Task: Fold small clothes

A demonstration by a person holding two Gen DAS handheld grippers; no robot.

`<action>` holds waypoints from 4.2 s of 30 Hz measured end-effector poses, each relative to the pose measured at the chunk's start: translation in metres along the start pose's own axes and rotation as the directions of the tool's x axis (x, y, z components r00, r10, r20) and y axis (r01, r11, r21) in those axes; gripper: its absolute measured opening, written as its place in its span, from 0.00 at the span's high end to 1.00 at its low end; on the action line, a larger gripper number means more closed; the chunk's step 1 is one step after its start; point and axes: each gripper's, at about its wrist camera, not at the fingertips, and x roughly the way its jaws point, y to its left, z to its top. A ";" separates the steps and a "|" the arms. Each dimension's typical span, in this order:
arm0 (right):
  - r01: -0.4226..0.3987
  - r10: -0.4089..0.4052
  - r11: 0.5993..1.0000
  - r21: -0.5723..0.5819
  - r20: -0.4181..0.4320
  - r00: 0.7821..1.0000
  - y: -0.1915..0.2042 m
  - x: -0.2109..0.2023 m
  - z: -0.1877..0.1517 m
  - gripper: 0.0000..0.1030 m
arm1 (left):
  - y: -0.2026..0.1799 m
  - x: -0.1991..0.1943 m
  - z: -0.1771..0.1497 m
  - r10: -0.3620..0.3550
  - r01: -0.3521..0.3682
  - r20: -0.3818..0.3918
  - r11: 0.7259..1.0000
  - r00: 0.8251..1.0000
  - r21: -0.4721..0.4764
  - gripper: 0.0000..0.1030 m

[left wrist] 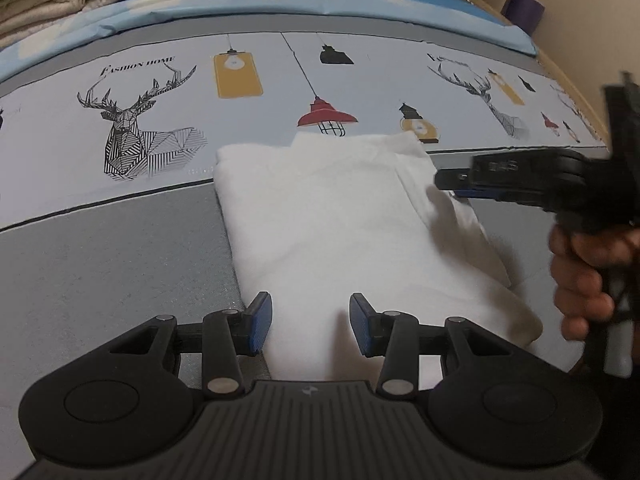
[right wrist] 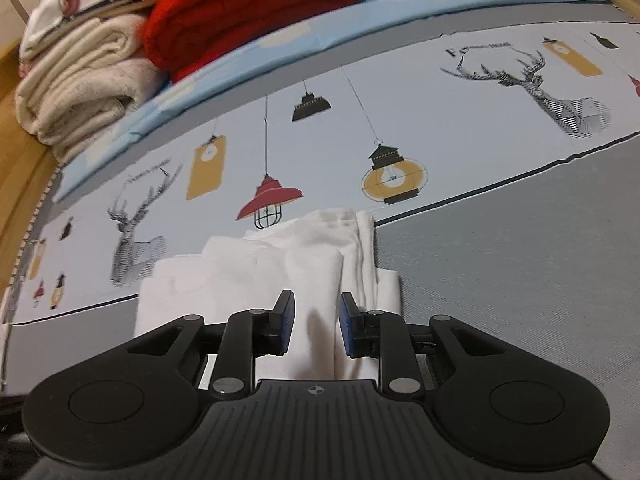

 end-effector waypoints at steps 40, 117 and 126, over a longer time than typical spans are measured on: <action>-0.155 0.096 0.961 -0.228 -0.251 0.963 -0.032 -0.055 -0.053 0.76 | -0.017 0.025 -0.008 0.036 -0.038 -0.084 0.999 0.996 -0.020 0.46; -0.038 0.055 0.996 0.082 -0.211 0.976 -0.037 0.034 -0.011 0.66 | 0.038 0.094 0.035 -0.165 0.168 0.031 0.956 0.986 -0.241 0.64; -0.153 0.152 0.988 0.011 0.076 0.985 -0.008 0.010 0.016 0.75 | 0.050 0.028 0.065 -0.078 0.155 0.395 0.974 0.915 -0.166 0.52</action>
